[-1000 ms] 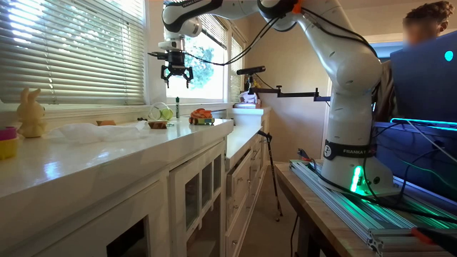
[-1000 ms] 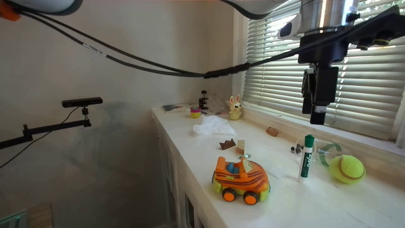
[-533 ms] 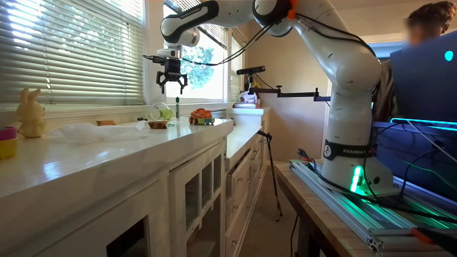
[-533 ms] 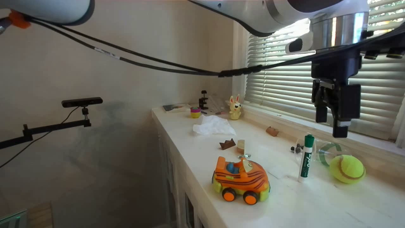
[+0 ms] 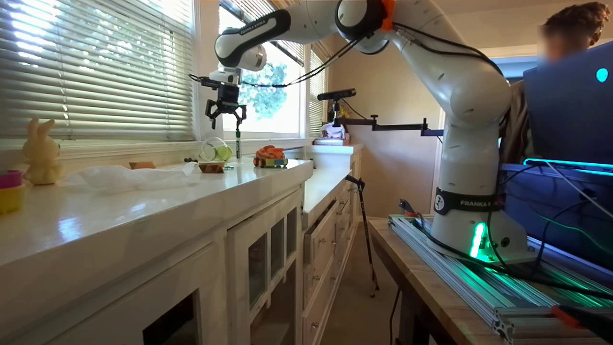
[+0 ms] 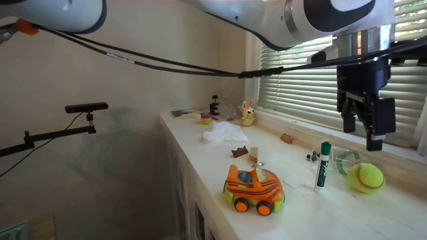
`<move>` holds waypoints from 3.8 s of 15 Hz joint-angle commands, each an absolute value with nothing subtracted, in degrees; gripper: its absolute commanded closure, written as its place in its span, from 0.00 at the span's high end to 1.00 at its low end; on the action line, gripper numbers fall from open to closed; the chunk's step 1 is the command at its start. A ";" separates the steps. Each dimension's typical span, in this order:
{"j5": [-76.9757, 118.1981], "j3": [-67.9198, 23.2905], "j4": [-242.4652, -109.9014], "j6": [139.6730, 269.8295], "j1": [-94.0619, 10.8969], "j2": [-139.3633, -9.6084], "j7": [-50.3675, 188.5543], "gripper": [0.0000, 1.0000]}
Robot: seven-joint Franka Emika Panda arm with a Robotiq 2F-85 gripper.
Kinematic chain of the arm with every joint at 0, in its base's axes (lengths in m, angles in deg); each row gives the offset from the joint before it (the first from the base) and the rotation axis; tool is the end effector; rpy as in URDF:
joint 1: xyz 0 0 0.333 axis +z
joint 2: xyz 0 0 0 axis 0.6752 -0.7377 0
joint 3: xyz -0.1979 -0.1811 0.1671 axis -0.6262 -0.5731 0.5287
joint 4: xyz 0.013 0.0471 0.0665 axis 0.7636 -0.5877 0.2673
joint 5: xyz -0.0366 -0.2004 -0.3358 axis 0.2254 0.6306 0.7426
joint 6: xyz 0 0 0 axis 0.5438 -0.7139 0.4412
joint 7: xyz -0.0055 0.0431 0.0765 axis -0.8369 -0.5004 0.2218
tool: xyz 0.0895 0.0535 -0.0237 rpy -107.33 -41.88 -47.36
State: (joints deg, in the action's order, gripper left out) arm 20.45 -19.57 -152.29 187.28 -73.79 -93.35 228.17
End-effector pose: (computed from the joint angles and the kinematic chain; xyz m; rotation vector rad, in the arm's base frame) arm 0.6353 -0.4034 0.4477 1.3848 2.5620 -0.1040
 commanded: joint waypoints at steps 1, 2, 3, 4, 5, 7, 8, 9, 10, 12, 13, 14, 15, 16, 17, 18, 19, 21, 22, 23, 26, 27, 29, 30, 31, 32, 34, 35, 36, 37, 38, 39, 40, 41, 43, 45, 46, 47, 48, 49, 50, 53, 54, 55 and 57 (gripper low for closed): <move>19.63 -18.68 -149.98 188.66 -74.46 -95.73 230.75 1.00; 19.32 -18.45 -149.95 189.00 -74.57 -96.05 230.90 1.00; 19.39 -18.39 -149.82 189.15 -74.52 -96.39 230.82 1.00; 19.35 -18.24 -149.83 189.59 -74.50 -96.62 230.77 1.00; 19.41 -18.14 -149.71 189.90 -74.49 -96.89 230.76 1.00; 19.28 -17.85 -149.54 190.29 -74.56 -97.21 230.72 1.00; 19.09 -17.67 -149.59 190.74 -74.58 -97.36 230.52 1.00; 18.89 -17.44 -149.56 191.17 -74.62 -97.50 230.48 1.00; 18.71 -17.23 -149.48 191.83 -74.61 -97.75 230.26 1.00; 18.20 -16.59 -149.38 192.79 -74.68 -98.22 230.30 1.00; 17.88 -16.21 -149.28 193.09 -74.77 -98.51 230.35 1.00; 17.58 -15.79 -149.20 193.35 -74.82 -98.82 230.34 1.00; 17.53 -15.47 -149.17 193.61 -74.79 -99.06 230.38 1.00; 17.45 -15.10 -149.20 193.83 -74.83 -99.21 230.51 1.00; 17.50 -14.79 -149.13 194.00 -74.84 -99.45 230.62 1.00; 17.60 -14.52 -149.12 193.97 -74.88 -99.55 230.68 1.00; 17.72 -14.28 -149.05 193.81 -74.95 -99.68 230.84 1.00; 17.98 -14.01 -148.93 193.55 -75.03 -99.80 230.90 1.00; 18.09 -13.94 -148.84 193.44 -75.07 -99.83 230.94 1.00; 18.22 -13.93 -148.67 193.38 -75.10 -99.94 230.94 1.00; 18.36 -13.68 -148.69 192.92 -75.34 -100.06 231.24 1.00; 18.35 -13.52 -148.69 192.83 -75.44 -100.14 231.34 1.00; 18.41 -13.29 -148.68 192.74 -75.54 -100.34 231.51 1.00; 18.49 -13.20 -148.63 192.66 -75.53 -100.51 231.53 1.00; 18.54 -13.16 -148.65 192.65 -75.51 -100.60 231.48 1.00; 18.56 -13.08 -148.62 192.61 -75.50 -100.72 231.48 1.00; 18.65 -12.97 -148.56 192.51 -75.50 -100.85 231.51 1.00; 18.70 -12.93 -148.54 192.48 -75.48 -100.88 231.49 1.00; 18.72 -12.88 -148.52 192.43 -75.49 -100.91 231.52 0.98; 18.78 -12.86 -148.49 192.32 -75.46 -100.94 231.54 0.90; 18.83 -12.85 -148.49 192.30 -75.43 -100.94 231.52 0.87; 18.87 -12.84 -148.46 192.25 -75.40 -100.96 231.53 0.83; 18.89 -12.80 -148.40 192.18 -75.36 -100.98 231.56 0.78; 18.98 -12.78 -148.35 192.11 -75.30 -101.00 231.56 0.80; 19.13 -12.73 -148.30 192.01 -75.19 -100.97 231.54 0.81; 19.56 -12.80 -148.29 191.91 -74.89 -100.81 231.54 0.82; 19.92 -12.87 -148.21 191.75 -74.62 -100.67 231.45 0.82; 20.29 -12.96 -148.07 191.54 -74.35 -100.61 231.33 0.80; 20.48 -12.94 -147.87 191.47 -74.15 -100.55 231.40 0.80; 20.77 -13.05 -147.37 191.16 -73.85 -100.71 231.32 0.74; 20.73 -13.05 -147.07 190.88 -73.74 -100.75 231.22 0.71; 20.69 -13.13 -146.68 190.12 -73.48 -100.92 231.25 0.74; 20.71 -13.18 -146.68 189.86 -73.44 -100.94 231.25 0.76; 20.70 -13.21 -146.71 189.62 -73.46 -100.97 231.23 0.82; 20.77 -13.31 -146.78 189.15 -73.50 -101.04 231.17 0.89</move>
State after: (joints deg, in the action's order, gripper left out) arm 19.91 -13.28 -149.11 190.89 -73.47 -99.81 228.97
